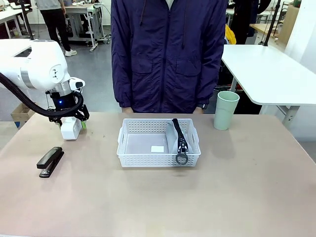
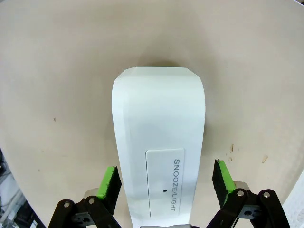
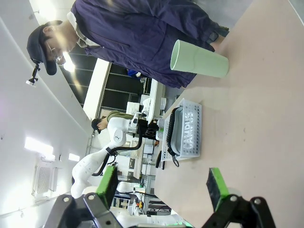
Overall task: Efficiently arrange items inside the basket to fit them all.
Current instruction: Pick up the Digital clock and place it inside the Organizing basket.
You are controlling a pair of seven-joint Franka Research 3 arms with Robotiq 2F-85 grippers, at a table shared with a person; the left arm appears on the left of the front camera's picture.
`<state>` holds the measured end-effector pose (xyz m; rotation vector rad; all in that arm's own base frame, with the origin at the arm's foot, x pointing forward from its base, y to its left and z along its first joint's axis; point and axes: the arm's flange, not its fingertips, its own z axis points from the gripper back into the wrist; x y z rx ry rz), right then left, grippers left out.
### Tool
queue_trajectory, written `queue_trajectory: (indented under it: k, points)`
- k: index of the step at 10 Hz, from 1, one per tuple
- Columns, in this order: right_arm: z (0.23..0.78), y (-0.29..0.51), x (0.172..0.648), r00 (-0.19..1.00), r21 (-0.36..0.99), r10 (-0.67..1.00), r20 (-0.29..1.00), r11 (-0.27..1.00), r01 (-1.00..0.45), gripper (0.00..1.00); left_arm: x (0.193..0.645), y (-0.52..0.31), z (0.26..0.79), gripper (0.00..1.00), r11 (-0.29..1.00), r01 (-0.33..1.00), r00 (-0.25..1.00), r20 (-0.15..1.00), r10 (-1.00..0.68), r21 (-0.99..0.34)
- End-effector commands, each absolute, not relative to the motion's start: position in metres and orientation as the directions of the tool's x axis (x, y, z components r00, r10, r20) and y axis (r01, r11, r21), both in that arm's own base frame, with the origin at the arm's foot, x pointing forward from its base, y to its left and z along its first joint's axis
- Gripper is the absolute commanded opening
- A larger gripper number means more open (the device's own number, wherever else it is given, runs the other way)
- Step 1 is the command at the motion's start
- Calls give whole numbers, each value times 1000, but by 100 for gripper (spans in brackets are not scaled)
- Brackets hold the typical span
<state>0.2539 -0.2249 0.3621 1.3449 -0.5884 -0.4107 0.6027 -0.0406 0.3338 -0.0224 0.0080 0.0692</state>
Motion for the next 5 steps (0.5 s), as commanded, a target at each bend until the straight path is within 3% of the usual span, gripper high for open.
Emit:
queue_trajectory:
  k: [1, 2, 3, 4, 5]
  points:
    - [364, -224, 255, 781, 979, -599, 177, 188, -78, 100, 609, -42, 333, 100, 998, -60, 998, -9, 60, 27]
    - [364, -224, 255, 781, 979, -599, 177, 188, -78, 100, 607, -42, 333, 43, 997, -63, 998, -1, 63, 33]
    - [364, -224, 255, 781, 979, -599, 177, 188, -78, 100, 608, -41, 333, 43, 997, -68, 998, -2, 68, 46]
    - [364, -224, 255, 781, 979, -599, 177, 188, -78, 100, 608, -41, 331, 0, 995, -74, 997, -1, 75, 66]
    - [364, -224, 255, 781, 979, -599, 177, 188, -78, 100, 608, -43, 328, 38, 991, -89, 996, 10, 88, 101]
